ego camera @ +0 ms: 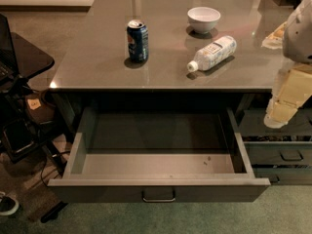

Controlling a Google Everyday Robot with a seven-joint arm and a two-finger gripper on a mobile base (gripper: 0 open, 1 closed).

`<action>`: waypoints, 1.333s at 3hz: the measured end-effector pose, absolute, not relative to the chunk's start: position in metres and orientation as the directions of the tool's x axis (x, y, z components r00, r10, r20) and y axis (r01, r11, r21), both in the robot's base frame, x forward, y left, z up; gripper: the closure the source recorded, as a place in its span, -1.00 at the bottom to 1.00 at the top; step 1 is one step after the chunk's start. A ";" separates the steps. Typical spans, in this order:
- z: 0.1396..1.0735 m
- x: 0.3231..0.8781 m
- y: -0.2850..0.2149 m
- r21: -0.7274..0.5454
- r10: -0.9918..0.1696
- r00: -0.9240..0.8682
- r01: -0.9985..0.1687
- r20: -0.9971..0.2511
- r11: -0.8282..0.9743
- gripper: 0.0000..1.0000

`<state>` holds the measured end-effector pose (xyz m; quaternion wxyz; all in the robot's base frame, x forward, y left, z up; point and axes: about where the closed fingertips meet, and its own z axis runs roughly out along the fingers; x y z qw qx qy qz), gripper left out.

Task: Place pepsi can into top drawer

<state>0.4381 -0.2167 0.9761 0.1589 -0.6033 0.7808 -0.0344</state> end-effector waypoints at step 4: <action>0.980 0.538 -0.109 -0.158 -0.963 -0.095 -0.978 -0.253 0.138 -1.00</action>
Offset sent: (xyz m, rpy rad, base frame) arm 0.0176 0.0171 -0.0035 0.0121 0.0205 0.0379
